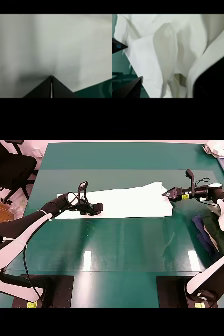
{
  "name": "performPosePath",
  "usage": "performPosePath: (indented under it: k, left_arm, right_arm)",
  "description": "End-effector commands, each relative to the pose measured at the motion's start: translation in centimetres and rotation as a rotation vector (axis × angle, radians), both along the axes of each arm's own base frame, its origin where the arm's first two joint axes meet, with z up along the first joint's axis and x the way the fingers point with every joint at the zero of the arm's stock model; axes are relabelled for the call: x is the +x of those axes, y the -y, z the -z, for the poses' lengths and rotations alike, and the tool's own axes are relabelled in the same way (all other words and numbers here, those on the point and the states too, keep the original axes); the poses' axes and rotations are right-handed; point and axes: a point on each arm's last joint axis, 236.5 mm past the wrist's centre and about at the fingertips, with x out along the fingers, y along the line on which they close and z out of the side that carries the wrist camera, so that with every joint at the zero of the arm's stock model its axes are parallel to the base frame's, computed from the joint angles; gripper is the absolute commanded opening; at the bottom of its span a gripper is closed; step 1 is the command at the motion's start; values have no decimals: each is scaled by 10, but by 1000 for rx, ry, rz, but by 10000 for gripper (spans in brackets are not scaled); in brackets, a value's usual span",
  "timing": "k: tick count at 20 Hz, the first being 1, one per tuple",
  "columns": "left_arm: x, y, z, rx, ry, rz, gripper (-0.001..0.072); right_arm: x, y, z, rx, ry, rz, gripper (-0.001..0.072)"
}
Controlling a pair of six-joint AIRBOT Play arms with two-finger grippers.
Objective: Fold the shirts.
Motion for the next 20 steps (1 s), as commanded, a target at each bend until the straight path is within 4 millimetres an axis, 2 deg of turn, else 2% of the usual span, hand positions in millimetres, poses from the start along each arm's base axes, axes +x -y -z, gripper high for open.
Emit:
performPosePath:
  k: [1, 5, 8, 10, 11, 12, 13, 17, 20]
  left_arm:
    - [0, 0, 0, -1, 0, 1, 22]
    - [-1, 1, 0, -1, -2, 2, 21]
    - [-1, 1, 0, -1, -1, 2, 22]
    - [-1, 1, 0, -1, -1, 2, 22]
    - [-1, 1, 0, -1, -1, 2, 22]
    - [0, 1, 0, -1, -1, 2, 21]
    - [0, 0, 0, -1, 2, 0, 22]
    - [2, 1, -1, -4, 8, -5, 22]
    - [5, 2, -3, -15, 18, -18, 22]
  right_arm:
    - [2, -4, 2, -12, 9, -3, 717]
    - [12, -18, 17, -87, 10, 7, 714]
    - [12, -26, 31, -151, -19, 0, 706]
    - [17, -29, 31, -153, -26, 22, 638]
    - [18, -29, 30, -145, -36, 37, 503]
    - [19, -29, 30, -142, -43, 43, 229]
    - [17, -30, 29, -135, -47, 36, 21]
    - [4, -41, 2, -51, -57, -13, 25]
    - [-1, -38, -33, -53, -25, -13, 24]
